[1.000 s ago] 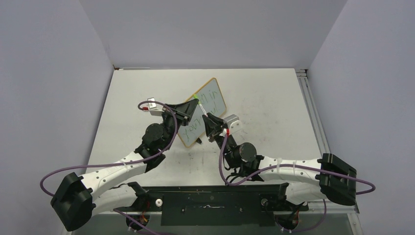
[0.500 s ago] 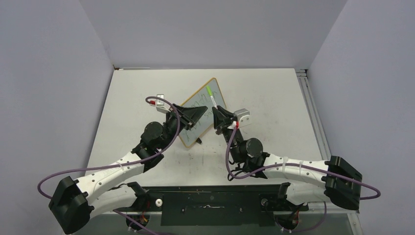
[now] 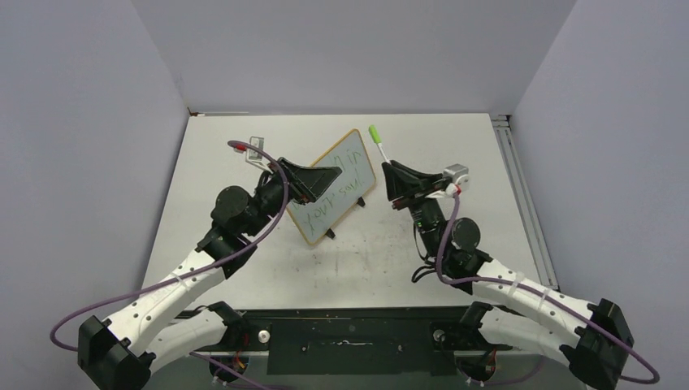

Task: Write a sentence on the whiteboard
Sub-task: Close the whiteboard marker at the center of the board.

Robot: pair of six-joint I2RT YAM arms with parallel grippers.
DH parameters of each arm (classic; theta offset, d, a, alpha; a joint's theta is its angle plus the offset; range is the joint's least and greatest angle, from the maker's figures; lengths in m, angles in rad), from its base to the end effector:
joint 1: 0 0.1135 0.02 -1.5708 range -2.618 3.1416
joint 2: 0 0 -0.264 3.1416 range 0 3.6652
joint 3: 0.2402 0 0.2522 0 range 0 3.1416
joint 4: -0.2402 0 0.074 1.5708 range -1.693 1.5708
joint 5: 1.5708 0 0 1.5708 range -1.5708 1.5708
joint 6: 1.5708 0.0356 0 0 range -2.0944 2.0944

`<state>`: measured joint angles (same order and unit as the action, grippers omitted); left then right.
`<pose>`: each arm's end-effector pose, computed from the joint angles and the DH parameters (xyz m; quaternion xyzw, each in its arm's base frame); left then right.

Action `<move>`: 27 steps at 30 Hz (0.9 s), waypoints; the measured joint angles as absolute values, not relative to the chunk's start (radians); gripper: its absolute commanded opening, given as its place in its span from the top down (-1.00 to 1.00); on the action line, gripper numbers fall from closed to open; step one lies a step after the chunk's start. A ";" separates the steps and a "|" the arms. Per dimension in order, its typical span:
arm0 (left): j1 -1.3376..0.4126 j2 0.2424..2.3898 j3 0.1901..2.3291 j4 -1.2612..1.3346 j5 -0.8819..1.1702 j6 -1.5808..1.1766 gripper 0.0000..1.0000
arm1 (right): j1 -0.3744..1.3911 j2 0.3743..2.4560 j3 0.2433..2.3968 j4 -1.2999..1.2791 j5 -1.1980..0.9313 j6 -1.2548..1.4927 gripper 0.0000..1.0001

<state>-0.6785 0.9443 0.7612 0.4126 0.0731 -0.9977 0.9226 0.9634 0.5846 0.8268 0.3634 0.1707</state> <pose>0.1725 -0.1424 0.3667 -0.0704 0.6177 -0.5972 0.5068 0.1404 0.1644 0.3419 -0.0500 0.5432 0.3506 0.7613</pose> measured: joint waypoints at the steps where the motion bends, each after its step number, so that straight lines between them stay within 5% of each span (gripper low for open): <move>1: -0.671 0.944 0.767 0.410 0.099 -0.977 -0.72 | 0.884 0.944 0.583 0.814 0.316 0.210 0.89; 9: -0.659 0.987 0.858 0.393 0.294 -0.859 -0.87 | 0.569 0.913 0.580 0.838 -0.212 0.624 0.89; 20: -0.659 1.015 0.894 0.387 0.337 -0.827 -0.89 | 0.531 0.989 0.583 0.876 -0.550 0.824 0.89; 25: -0.658 1.026 0.900 0.384 0.327 -0.832 -0.71 | 0.531 0.991 0.583 0.874 -0.603 0.829 0.89; 27: -0.655 1.026 0.900 0.385 0.320 -0.836 -0.49 | 0.531 0.991 0.583 0.874 -0.615 0.831 0.89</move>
